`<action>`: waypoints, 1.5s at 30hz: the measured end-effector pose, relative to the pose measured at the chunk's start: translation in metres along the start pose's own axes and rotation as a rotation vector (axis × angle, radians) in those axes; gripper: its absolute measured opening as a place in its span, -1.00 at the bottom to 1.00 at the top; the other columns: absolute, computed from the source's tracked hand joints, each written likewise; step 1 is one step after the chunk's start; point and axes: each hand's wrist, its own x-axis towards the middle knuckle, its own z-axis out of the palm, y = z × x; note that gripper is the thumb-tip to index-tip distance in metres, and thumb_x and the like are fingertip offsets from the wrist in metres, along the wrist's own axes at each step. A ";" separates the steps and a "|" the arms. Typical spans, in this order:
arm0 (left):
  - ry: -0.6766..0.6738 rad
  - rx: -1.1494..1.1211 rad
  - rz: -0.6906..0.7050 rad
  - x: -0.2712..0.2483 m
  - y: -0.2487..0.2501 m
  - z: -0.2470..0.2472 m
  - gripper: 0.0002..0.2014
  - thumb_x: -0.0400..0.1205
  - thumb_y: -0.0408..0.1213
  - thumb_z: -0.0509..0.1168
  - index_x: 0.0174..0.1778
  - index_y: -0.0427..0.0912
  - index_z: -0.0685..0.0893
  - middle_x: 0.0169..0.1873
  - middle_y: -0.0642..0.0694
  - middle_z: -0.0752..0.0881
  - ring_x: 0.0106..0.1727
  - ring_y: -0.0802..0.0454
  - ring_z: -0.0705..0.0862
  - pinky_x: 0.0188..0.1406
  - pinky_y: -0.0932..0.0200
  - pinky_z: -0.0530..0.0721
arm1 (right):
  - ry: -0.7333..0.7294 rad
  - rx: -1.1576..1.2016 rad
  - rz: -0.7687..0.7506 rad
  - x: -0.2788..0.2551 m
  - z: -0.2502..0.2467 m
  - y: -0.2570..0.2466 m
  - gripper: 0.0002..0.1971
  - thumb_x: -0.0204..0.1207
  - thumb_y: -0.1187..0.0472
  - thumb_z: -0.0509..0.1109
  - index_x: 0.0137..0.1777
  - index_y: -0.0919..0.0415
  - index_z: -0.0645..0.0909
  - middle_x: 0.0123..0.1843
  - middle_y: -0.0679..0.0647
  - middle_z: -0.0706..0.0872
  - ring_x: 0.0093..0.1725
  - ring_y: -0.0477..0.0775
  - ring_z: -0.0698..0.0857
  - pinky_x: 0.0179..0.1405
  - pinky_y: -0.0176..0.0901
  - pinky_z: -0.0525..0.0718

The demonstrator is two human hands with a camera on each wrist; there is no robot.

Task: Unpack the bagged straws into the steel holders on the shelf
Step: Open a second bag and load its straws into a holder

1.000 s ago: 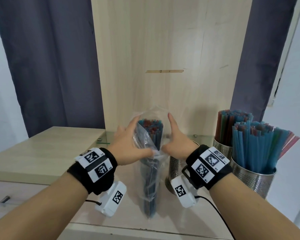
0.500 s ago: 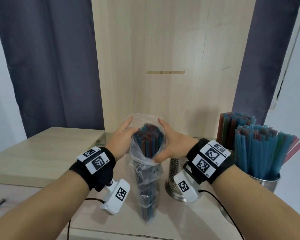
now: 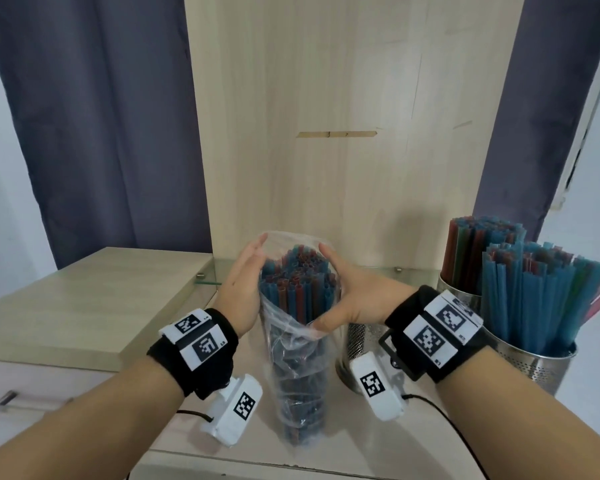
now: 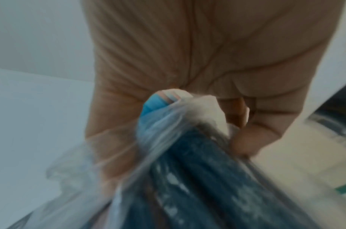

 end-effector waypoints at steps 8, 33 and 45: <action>-0.069 0.045 0.124 -0.001 -0.003 -0.004 -0.41 0.61 0.37 0.08 0.36 0.06 0.60 0.29 -0.22 0.69 0.37 -0.20 0.64 0.40 -0.38 0.51 | 0.076 0.275 -0.168 0.006 0.026 0.021 0.06 0.16 0.36 0.74 0.62 0.14 0.21 0.33 -0.02 0.68 0.27 -0.13 0.71 0.32 -0.08 0.69; -0.385 0.546 0.340 -0.025 -0.030 -0.017 0.51 0.05 0.32 0.65 0.68 0.11 -0.31 0.57 0.10 0.40 0.58 0.18 0.40 0.61 -0.04 0.33 | 0.428 0.198 -0.561 0.009 0.075 0.051 -0.14 0.42 -0.58 0.09 0.62 -0.11 0.22 0.53 -0.35 0.39 0.60 -0.20 0.34 0.60 -0.07 0.37; -0.246 0.687 0.294 -0.015 -0.045 -0.018 0.05 -0.01 0.39 0.65 0.41 0.17 0.46 0.20 0.28 0.67 0.27 0.31 0.63 0.27 0.01 0.67 | 0.623 0.543 -0.416 0.002 0.087 0.050 0.20 0.22 -0.64 0.29 0.73 0.01 -0.01 0.69 -0.09 0.30 0.63 -0.26 0.30 0.64 -0.13 0.31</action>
